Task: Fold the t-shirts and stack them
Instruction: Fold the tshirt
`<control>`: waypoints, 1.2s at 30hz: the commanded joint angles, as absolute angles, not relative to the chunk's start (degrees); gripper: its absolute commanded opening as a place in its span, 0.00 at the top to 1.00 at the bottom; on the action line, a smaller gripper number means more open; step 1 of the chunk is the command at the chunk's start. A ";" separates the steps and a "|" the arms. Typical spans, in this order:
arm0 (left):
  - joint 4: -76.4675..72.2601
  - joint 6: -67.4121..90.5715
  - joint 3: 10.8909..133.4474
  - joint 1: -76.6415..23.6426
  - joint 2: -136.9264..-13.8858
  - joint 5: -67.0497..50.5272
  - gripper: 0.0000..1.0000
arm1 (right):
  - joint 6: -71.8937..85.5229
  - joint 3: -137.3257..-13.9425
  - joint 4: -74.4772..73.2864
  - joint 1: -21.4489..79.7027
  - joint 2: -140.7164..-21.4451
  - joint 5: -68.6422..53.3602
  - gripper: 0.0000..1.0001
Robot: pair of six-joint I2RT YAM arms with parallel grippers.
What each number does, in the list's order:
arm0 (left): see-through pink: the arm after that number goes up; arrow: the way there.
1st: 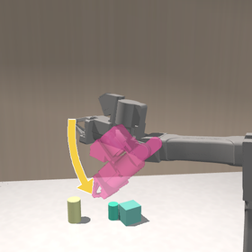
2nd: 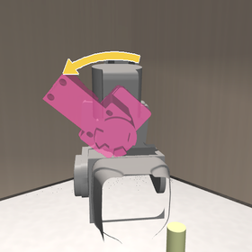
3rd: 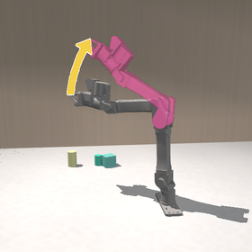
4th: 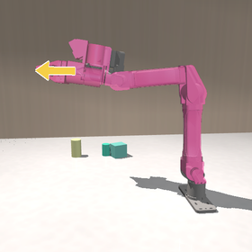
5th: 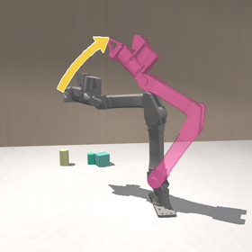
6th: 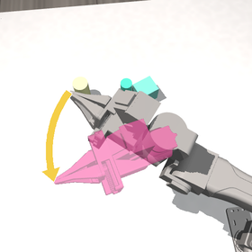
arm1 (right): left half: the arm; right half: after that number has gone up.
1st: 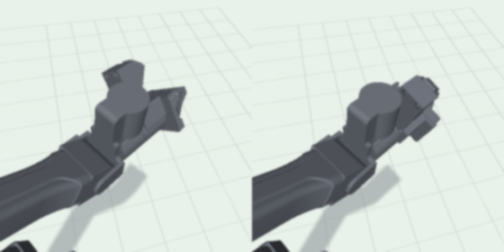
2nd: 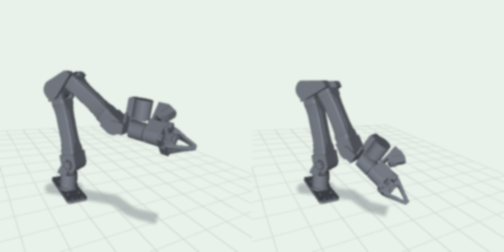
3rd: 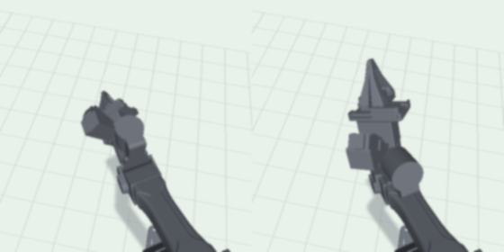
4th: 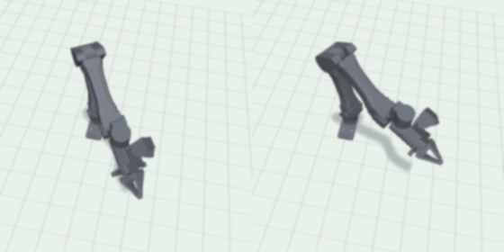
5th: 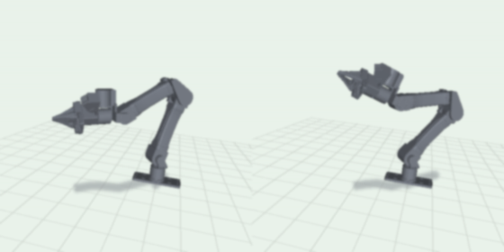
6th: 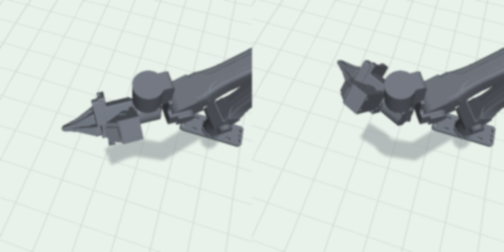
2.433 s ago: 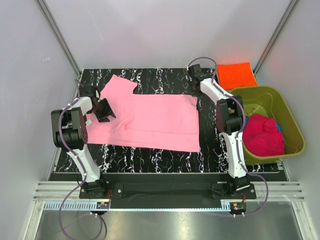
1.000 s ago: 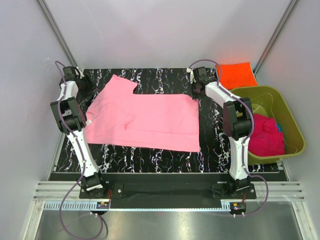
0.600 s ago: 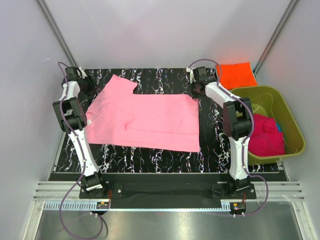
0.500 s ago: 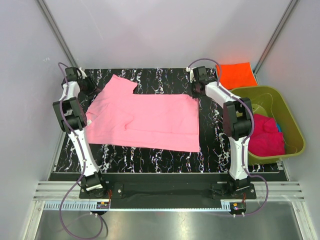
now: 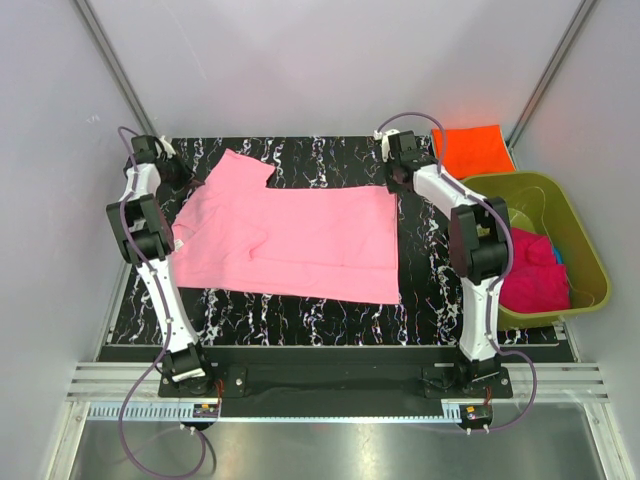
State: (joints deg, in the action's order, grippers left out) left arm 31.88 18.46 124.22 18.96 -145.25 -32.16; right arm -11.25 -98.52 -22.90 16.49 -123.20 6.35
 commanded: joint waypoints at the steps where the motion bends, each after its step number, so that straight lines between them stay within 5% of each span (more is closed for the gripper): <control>1: 27.95 19.16 122.61 18.90 -139.14 -35.24 1.00 | -12.31 -96.25 -17.23 16.35 -116.82 5.19 1.00; 36: 18.03 22.67 96.60 21.71 -119.80 -28.74 1.00 | -5.81 -72.07 -2.37 18.89 -102.31 9.84 1.00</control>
